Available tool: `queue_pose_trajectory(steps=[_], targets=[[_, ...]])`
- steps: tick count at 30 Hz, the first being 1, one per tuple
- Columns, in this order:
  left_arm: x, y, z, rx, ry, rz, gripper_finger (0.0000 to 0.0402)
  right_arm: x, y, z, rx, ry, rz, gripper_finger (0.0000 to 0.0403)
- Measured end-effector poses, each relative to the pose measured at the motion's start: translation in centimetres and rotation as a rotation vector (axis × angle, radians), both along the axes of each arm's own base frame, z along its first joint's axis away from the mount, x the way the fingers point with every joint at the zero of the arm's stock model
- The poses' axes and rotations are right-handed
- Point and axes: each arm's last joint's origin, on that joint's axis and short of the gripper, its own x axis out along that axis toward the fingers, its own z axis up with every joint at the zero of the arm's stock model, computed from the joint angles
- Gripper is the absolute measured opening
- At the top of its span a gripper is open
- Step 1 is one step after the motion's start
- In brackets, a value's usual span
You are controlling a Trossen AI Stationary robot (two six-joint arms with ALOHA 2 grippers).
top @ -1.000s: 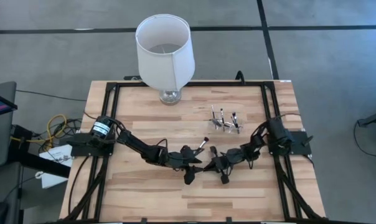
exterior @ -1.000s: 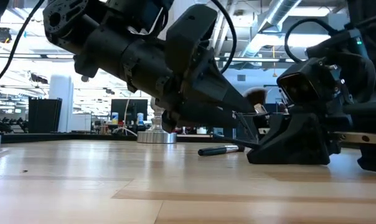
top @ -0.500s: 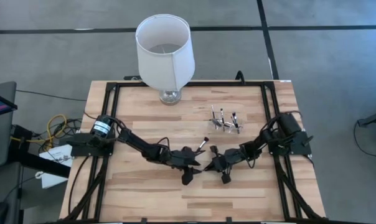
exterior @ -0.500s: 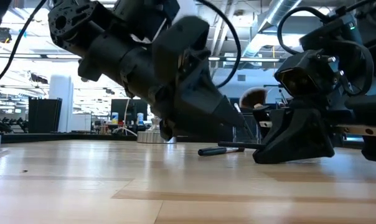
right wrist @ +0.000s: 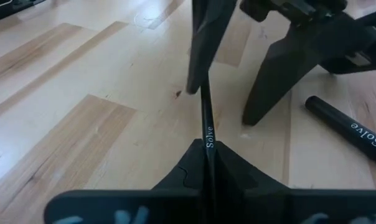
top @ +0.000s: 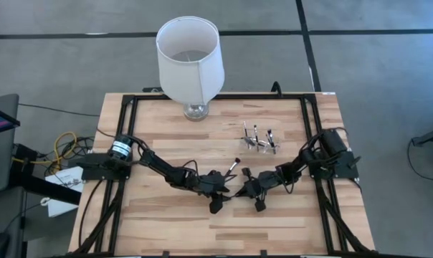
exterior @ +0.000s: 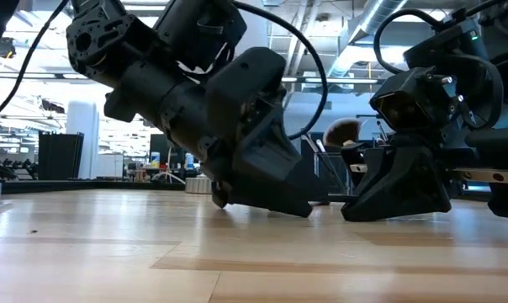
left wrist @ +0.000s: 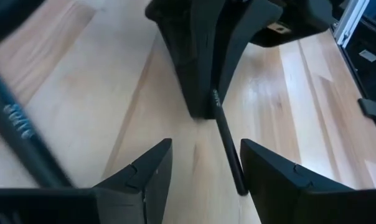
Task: Pick & Place Makeup Supplies
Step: Put the black makeup brush into the transparent organizer
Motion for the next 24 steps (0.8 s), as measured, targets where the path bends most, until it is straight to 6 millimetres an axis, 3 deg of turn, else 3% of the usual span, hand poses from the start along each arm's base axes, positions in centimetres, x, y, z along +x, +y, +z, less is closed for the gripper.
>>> queue_pose_trajectory(steps=[10, 14, 21, 24], targets=[[0.84, -0.63, -0.09, 0.015, -0.016, -0.046, 0.0178, 0.06, 0.00, 0.03, 0.001, -0.001, -0.001, 0.0007], [0.85, -0.73, 0.00, -0.012, -0.014, -0.082, 0.0137, 0.07, 0.00, 0.04, 0.001, -0.002, -0.002, 0.0007], [0.86, -0.75, 0.07, -0.011, -0.025, -0.062, 0.0025, 0.10, 0.00, 0.06, 0.004, -0.004, -0.005, 0.0026], [0.88, -0.68, 0.08, -0.005, -0.028, -0.036, 0.0019, 0.11, 0.00, 0.09, 0.016, -0.002, -0.015, 0.0019]])
